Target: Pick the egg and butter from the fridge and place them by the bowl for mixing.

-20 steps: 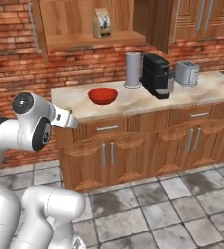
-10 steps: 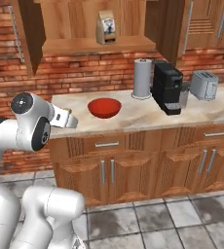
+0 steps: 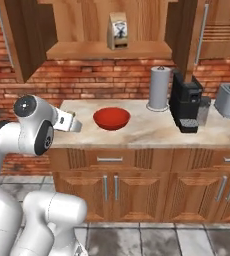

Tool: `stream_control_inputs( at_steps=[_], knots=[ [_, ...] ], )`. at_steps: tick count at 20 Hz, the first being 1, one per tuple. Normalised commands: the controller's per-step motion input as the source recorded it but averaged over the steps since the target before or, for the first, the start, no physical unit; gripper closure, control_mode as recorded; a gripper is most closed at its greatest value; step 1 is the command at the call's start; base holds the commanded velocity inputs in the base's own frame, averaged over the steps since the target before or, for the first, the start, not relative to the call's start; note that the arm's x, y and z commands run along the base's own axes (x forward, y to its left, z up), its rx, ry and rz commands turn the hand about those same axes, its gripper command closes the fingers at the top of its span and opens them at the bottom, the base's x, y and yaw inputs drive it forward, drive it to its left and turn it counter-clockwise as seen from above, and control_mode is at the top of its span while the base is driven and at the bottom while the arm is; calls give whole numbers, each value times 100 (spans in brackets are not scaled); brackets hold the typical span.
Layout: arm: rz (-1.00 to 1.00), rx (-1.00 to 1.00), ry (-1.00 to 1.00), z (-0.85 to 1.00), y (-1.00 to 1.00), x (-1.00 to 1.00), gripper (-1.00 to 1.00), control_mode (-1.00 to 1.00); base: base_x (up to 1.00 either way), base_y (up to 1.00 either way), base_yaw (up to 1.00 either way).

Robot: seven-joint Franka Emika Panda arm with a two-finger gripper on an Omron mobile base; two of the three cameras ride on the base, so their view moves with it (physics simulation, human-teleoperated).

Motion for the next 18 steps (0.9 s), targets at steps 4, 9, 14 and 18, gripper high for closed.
stream_control_inputs(
  at_steps=[4,9,14,18],
  knots=[
    [0,0,0,0,0,0,100,100,43,-37,41],
    [0,0,0,0,0,0,100,100,41,-48,26],
    [0,0,0,0,0,0,100,100,34,-54,20],
    [0,0,0,0,0,0,100,100,42,-44,13]
  ],
)
